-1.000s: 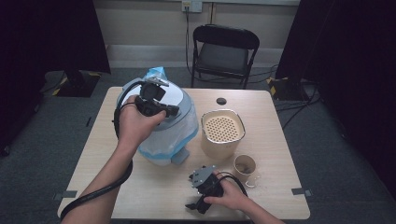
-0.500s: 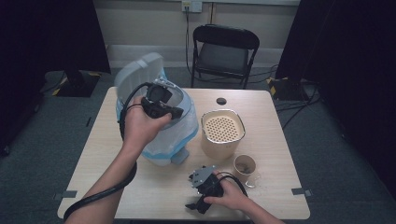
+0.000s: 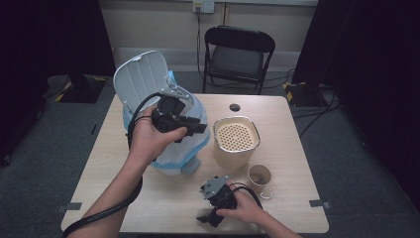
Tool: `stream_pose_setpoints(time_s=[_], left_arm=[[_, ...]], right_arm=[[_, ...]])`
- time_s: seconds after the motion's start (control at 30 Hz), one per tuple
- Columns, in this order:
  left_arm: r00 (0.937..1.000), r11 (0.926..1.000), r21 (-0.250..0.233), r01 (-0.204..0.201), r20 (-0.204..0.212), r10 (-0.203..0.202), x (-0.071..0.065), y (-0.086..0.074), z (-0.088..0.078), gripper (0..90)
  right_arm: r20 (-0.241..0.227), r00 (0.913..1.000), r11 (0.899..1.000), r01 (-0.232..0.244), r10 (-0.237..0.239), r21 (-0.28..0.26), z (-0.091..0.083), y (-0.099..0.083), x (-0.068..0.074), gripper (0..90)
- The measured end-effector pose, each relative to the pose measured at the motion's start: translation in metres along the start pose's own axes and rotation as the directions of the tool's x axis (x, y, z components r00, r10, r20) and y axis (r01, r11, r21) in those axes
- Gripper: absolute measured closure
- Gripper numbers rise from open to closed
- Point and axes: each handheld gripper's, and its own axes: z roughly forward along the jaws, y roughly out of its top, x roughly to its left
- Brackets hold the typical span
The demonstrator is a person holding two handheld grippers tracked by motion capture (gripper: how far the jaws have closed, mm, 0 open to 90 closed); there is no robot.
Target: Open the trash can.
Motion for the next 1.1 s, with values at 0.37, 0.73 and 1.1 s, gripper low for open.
stream_pose_setpoints(time_s=[0.37, 0.73, 1.1], left_arm=[[0.9956, 0.9958, 0.037, -0.083, 0.046, 0.081, -0.008, -0.012, 0.011, 43.3], [0.9893, 0.9928, 0.049, -0.109, 0.104, 0.103, -0.012, -0.019, 0.022, 24.3], [0.9823, 0.9899, 0.059, -0.129, 0.144, 0.119, -0.015, -0.03, 0.031, 19.8]], right_arm=[[-0.004, 1.0, 1.0, 0.0, 0.0, 0.001, 0.0, 0.0, 0.0, 0.0], [-0.038, 0.999, 1.0, 0.022, -0.022, -0.002, -0.003, -0.003, -0.003, 0.0], [-0.049, 0.9982, 0.999, 0.034, -0.035, -0.007, -0.016, -0.005, -0.006, 13.3]])
